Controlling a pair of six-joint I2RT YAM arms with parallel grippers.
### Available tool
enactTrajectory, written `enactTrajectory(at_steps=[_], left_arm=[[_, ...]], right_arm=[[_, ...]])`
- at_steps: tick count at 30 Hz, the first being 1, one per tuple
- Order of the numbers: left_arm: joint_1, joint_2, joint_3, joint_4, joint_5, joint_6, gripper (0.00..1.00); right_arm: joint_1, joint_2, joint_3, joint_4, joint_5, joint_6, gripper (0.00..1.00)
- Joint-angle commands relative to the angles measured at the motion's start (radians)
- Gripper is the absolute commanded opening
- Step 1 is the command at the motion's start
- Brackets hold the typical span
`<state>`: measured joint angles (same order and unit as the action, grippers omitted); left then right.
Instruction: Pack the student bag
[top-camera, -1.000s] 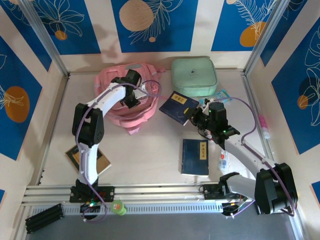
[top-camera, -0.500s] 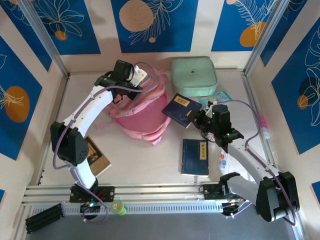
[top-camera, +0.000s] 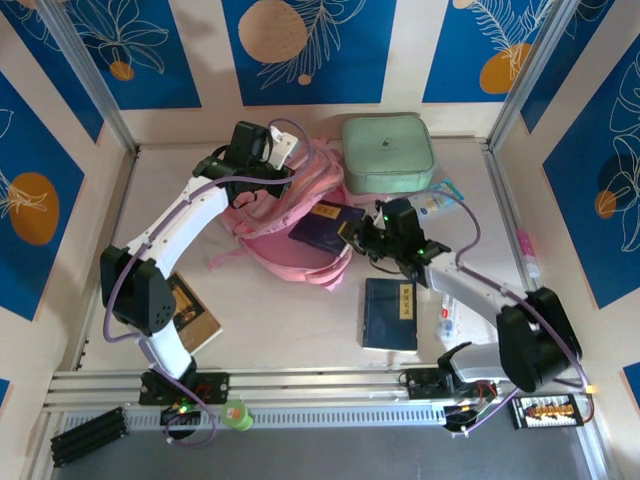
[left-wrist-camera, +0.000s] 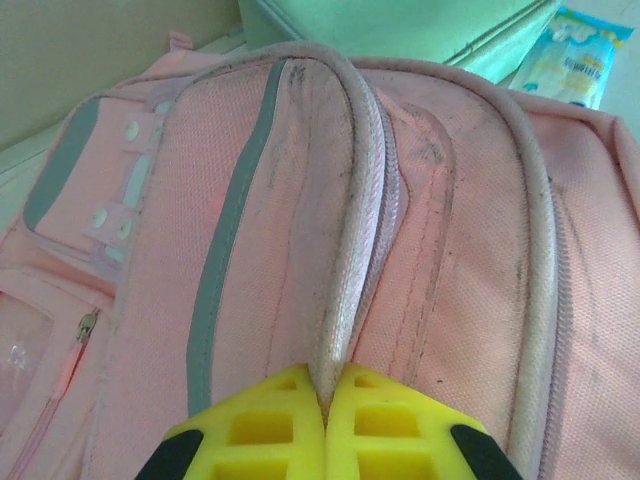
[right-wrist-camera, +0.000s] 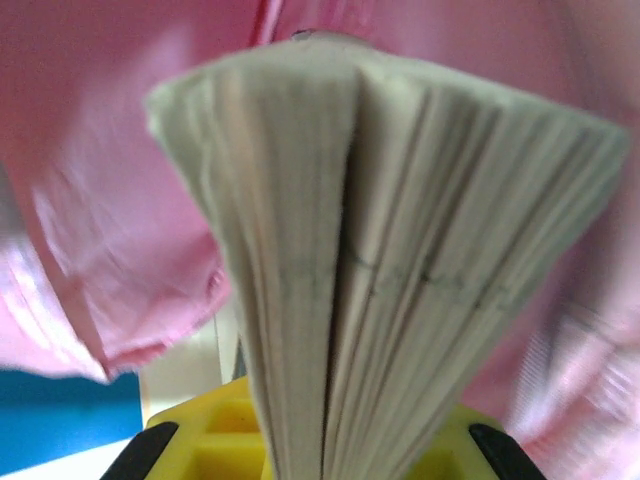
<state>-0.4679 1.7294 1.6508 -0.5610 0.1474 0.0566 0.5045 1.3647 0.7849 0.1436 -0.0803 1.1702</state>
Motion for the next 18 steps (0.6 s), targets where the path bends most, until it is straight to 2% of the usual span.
enactTrajectory(at_steps=[1, 6, 9, 12, 18], left_arm=[[-0.014, -0.080, 0.005, 0.128, 0.054, -0.043, 0.00], [-0.013, -0.076, 0.006, 0.129, 0.063, -0.052, 0.00], [-0.014, -0.064, 0.014, 0.126, 0.063, -0.052, 0.00], [-0.012, -0.057, 0.028, 0.117, 0.067, -0.048, 0.00], [-0.012, -0.052, 0.032, 0.120, 0.079, -0.057, 0.00]], right_arm=[[0.018, 0.085, 0.110, 0.131, 0.061, 0.033, 0.00], [0.045, 0.238, 0.207, 0.190, 0.182, 0.072, 0.00], [0.073, 0.348, 0.232, 0.303, 0.253, 0.120, 0.00], [0.101, 0.458, 0.276, 0.446, 0.287, 0.127, 0.00], [0.125, 0.614, 0.362, 0.498, 0.345, 0.220, 0.00]])
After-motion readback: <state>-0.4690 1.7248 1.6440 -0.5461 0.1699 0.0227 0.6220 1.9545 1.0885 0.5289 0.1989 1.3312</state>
